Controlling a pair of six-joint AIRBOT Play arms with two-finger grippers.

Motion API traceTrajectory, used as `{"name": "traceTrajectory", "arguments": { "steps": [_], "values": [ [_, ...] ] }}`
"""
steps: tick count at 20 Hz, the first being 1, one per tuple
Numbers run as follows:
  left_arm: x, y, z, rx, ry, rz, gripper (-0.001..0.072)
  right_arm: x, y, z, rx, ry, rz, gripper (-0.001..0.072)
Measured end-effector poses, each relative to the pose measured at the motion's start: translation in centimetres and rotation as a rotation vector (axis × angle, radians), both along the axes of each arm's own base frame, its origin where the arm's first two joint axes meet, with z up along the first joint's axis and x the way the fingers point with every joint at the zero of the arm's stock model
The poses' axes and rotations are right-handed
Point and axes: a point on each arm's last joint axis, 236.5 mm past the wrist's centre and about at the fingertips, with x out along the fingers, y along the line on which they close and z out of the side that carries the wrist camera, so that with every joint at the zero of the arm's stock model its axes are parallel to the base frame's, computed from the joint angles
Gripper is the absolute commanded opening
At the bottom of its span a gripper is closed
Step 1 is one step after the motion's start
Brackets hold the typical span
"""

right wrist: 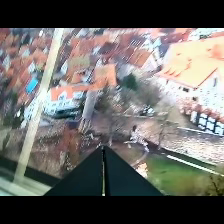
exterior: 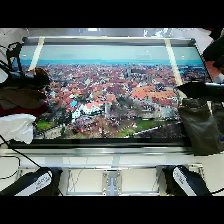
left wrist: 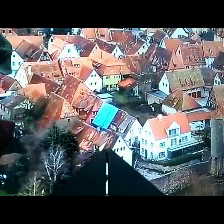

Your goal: Fold the shirts.

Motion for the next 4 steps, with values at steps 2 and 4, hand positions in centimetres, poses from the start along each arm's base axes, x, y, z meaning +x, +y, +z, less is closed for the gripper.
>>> {"name": "traceTrajectory", "arguments": {
  "steps": [2,4],
  "values": [
    [-0.1,0.0,-0.1,0.0,0.005,-0.001,0.0009,-0.2,2.0,-0.5,0.0,0.014,0.067,0.0022],
    [-0.1,0.0,-0.2,-0.001,0.009,-0.001,0.0009,-0.5,3.4,-0.8,-0.002,0.023,0.113,0.0022]
  ]
}}
